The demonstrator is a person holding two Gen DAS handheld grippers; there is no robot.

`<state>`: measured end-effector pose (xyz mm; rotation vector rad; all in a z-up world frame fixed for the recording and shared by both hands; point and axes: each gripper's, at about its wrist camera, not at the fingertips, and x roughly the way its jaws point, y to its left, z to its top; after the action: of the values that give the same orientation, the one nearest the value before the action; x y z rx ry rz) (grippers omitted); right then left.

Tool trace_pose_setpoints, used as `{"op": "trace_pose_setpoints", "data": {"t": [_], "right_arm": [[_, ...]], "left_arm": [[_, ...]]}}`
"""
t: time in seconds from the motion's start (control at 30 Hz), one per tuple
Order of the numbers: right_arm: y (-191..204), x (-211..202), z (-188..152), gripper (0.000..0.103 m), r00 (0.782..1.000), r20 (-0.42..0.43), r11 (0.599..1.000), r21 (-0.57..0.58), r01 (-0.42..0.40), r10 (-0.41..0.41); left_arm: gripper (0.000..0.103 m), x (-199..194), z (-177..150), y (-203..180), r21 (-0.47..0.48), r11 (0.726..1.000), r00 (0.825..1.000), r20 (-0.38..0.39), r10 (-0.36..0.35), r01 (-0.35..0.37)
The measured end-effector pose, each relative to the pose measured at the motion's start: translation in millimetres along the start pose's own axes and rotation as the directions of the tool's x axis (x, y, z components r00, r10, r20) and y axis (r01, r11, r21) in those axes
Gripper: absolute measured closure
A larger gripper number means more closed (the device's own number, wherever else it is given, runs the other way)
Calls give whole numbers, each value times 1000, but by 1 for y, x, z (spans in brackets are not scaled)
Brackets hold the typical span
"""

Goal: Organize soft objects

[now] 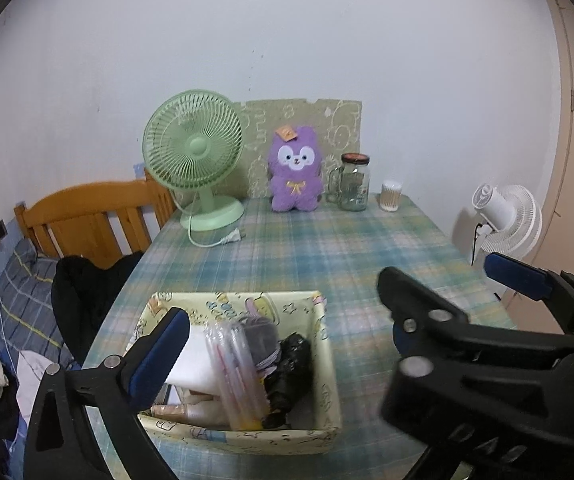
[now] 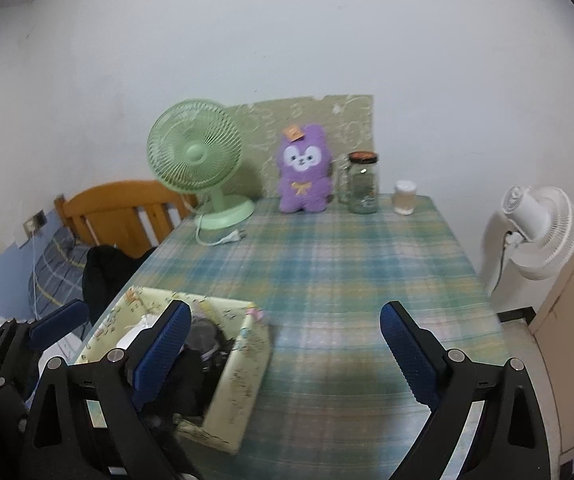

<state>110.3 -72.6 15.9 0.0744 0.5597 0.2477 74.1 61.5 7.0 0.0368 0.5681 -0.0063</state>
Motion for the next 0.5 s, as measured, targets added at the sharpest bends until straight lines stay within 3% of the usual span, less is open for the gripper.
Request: {"op": "trace_pose_setpoints", "data": {"t": [0.5], "right_arm": [[-48, -72, 2, 3, 984, 143, 994, 39, 102, -107]], "left_arm": [[0, -39, 10, -29, 8, 1000, 996, 84, -1, 0]]}}
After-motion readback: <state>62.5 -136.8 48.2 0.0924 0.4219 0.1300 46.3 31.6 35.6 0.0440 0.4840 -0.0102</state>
